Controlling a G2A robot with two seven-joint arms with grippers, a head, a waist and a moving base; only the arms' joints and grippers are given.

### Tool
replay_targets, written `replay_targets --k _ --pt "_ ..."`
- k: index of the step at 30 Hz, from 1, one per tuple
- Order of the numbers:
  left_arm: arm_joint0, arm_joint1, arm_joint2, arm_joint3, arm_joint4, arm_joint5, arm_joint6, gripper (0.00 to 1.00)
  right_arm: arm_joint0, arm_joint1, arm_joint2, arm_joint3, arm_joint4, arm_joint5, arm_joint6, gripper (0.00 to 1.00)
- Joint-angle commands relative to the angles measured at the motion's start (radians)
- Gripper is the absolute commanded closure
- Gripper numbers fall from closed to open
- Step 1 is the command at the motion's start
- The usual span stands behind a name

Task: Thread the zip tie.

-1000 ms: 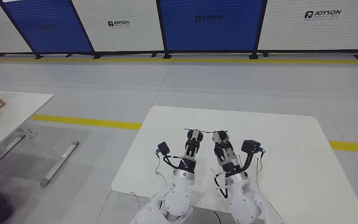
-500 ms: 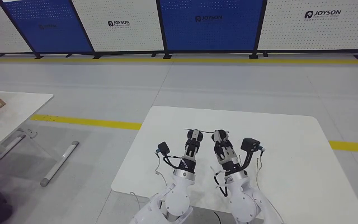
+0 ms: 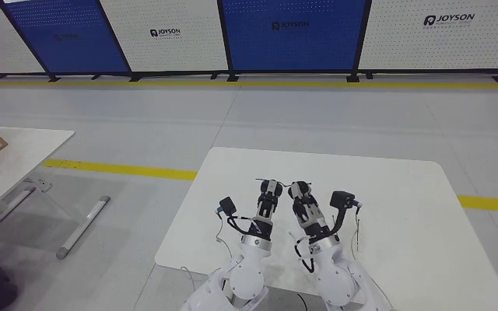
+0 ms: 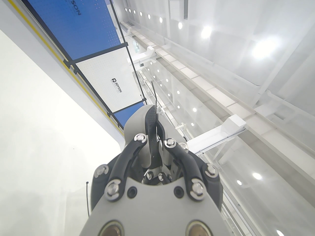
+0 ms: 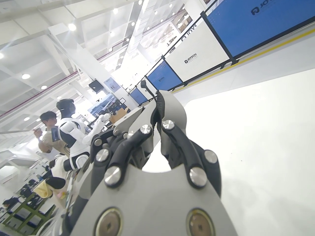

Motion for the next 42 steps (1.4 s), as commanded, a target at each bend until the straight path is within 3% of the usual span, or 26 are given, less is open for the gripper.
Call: replay_targets --k 1,23,30,42 --pt "0.000 0.000 0.000 0.000 0.000 0.000 0.000 1.00 0.007 -0.001 -0.003 0.013 0.005 -0.004 0.000 1.00" --pt "0.000 0.000 0.000 0.000 0.000 0.000 0.000 1.00 0.015 -0.002 -0.004 0.033 0.010 0.001 0.003 1.00" --pt "0.002 -0.009 -0.022 -0.019 -0.125 0.006 -0.048 1.00 -0.003 0.001 0.019 -0.005 0.048 -0.008 0.005 1.00" --pt "0.009 -0.020 -0.031 -0.018 -0.088 0.018 -0.077 1.00 -0.008 0.003 0.024 -0.014 0.032 -0.005 -0.001 1.00"
